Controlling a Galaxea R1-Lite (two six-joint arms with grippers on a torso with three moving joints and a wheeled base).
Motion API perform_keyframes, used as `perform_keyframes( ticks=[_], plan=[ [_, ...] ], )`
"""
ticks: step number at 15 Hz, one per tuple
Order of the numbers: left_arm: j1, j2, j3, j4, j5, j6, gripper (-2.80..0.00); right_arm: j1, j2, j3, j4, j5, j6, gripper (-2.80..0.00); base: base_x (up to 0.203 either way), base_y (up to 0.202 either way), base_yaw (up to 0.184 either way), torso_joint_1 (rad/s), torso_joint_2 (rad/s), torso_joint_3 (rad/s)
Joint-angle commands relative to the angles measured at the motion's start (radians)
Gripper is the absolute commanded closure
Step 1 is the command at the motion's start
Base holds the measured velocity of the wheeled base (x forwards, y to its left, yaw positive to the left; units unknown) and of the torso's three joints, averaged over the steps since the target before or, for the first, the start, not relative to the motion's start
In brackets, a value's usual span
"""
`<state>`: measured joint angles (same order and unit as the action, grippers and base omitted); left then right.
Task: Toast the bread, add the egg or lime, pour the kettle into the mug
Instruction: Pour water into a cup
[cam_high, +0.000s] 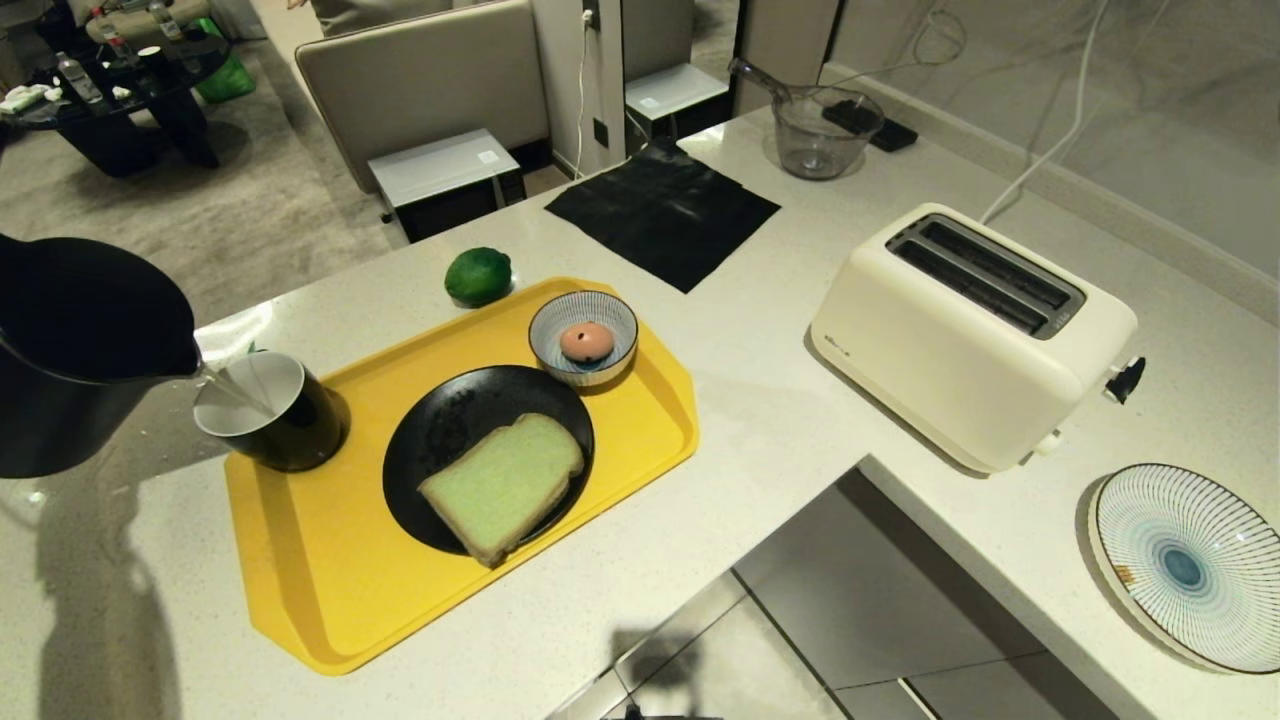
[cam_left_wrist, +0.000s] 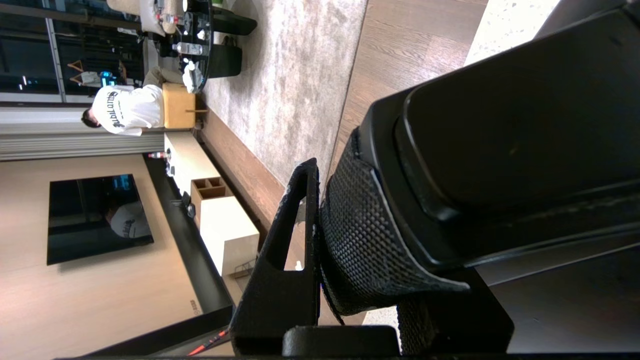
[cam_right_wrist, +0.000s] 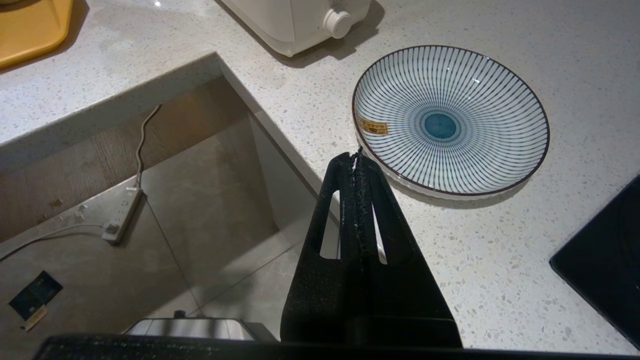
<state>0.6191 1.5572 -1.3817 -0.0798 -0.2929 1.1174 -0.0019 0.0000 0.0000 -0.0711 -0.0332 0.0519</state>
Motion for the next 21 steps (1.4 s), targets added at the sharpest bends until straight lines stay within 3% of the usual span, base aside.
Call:
perform_keyframes(
  ticks=[1,21],
  plan=[
    [0.001,0.000,0.001,-0.002,-0.002,0.005,0.00,0.000,0.002,0.026,-0.001,-0.001,0.000,0.00,0.000,0.000,0.000,0.000,0.00,0.000],
    [0.002,-0.005,-0.005,-0.002,0.005,-0.002,0.00,0.000,0.002,0.026,-0.001,-0.001,0.000,0.00,0.000,0.000,0.000,0.000,0.00,0.000]
  ],
)
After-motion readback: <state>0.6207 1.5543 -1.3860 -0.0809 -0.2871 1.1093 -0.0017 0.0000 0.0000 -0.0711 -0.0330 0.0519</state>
